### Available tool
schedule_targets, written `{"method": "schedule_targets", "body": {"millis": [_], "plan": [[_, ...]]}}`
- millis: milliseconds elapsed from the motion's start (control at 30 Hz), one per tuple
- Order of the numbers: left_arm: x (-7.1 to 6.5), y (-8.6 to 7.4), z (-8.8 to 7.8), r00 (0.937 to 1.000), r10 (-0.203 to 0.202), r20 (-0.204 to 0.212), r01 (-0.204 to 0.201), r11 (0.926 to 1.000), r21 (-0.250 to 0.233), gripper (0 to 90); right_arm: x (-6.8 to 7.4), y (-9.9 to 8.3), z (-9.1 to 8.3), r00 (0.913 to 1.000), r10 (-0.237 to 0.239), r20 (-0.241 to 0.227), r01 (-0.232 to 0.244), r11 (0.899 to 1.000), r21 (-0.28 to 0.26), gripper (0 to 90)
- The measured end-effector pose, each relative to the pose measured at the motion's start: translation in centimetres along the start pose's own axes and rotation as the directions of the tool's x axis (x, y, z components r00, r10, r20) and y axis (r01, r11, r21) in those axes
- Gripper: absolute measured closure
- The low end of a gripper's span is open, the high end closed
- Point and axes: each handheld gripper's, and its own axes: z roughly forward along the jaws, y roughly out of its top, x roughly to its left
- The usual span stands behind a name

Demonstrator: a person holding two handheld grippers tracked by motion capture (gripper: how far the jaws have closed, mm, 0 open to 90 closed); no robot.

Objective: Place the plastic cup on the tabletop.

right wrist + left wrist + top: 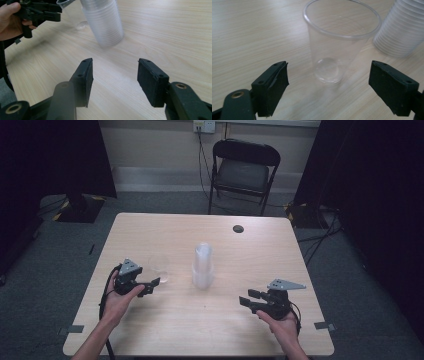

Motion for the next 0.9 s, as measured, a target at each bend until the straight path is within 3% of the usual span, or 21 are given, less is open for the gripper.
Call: {"method": "schedule_targets", "body": {"millis": [133, 167, 333, 467, 667, 800, 900], "plan": [[-0.2, -0.5, -0.8, 1.0000, 0.006, -0.007, -0.006, 0.9995, 0.029, 15.9, -0.4, 0.0, -0.1, 0.9998, -0.007, 0.016, 0.007, 1.000, -0.002, 48.1], [-0.3, -0.6, -1.3, 0.9999, 0.000, 0.012, 0.000, 0.9983, 0.059, 15.9, -0.4, -0.1, -0.2, 0.9998, -0.007, 0.020, 0.007, 1.000, -0.004, 48.2], [-0.7, -0.5, -2.7, 0.9992, -0.039, 0.004, 0.038, 0.9984, 0.041, 16.2, -0.7, -0.3, -0.4, 0.9994, -0.004, 0.035, 0.004, 1.000, -0.006, 48.3], [-0.7, -1.0, -3.8, 0.9994, -0.031, 0.014, 0.030, 0.9987, 0.042, 16.2, -0.9, -0.4, -0.7, 0.9989, 0.000, 0.047, 0.001, 1.000, -0.012, 48.7], [-1.5, -2.4, -5.4, 0.9978, -0.066, -0.009, 0.067, 0.9947, 0.078, 16.2, -1.3, -0.6, -0.9, 0.9973, 0.000, 0.073, 0.000, 1.000, -0.011, 49.1], [-2.8, -3.0, -6.5, 0.9994, -0.034, -0.010, 0.035, 0.9968, 0.071, 16.2, -1.3, -0.7, -0.9, 0.9969, -0.005, 0.079, 0.006, 1.000, -0.013, 49.2], [-3.2, -4.1, -6.9, 0.9991, -0.042, 0.000, 0.042, 0.9974, 0.059, 16.0, -1.3, -0.7, -1.1, 0.9955, -0.018, 0.093, 0.020, 1.000, -0.015, 49.2]]}}
